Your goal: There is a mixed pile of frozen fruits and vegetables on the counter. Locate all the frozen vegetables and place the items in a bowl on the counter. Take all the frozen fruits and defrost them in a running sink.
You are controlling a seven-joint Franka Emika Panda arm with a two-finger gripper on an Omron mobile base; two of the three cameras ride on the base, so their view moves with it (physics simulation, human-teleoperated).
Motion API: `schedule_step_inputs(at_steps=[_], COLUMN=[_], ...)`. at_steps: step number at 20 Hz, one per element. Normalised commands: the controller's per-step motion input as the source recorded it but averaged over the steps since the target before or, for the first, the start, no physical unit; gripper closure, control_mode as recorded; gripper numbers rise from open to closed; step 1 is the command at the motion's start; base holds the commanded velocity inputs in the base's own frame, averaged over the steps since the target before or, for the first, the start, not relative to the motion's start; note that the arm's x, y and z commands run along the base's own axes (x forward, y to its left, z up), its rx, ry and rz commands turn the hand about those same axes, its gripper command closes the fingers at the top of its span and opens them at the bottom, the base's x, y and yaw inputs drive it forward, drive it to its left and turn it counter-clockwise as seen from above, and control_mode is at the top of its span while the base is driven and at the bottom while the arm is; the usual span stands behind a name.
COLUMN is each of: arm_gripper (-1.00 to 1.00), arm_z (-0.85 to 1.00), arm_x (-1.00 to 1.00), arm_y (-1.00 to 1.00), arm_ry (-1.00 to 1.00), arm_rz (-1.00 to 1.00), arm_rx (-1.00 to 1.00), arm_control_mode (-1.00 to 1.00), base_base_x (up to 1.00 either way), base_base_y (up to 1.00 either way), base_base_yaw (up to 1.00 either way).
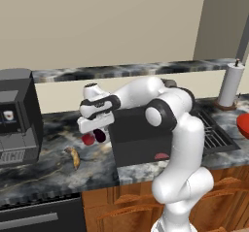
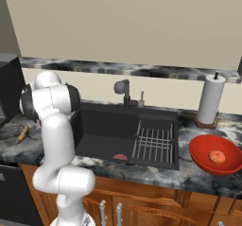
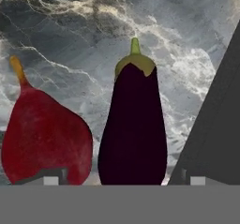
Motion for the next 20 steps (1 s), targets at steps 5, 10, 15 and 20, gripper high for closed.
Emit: schedule_step_inputs(at_steps=[5, 10, 15, 20], arm_gripper=[-1.0, -1.0, 1.0, 1.0], arm_z=[-0.36, -0.4, -0.41, -0.36], arm_x=[0.02, -0.02, -0.22, -0.23], arm_y=[-0.03, 0.0, -0.01, 0.01], arm_ry=[0.04, 0.05, 0.03, 0.02], arm_rz=[-0.01, -0.05, -0.12, -0.1], arm_rx=[-0.01, 0.0, 0.05, 0.03], arm_control_mode=[-1.0, -1.0, -1.0, -1.0], base_base_x=[0.0, 0.0, 0.0, 0.0], base_base_y=[0.0, 0.0, 0.0, 0.0], base_base_yaw=[0.0, 0.0, 0.0, 0.0])
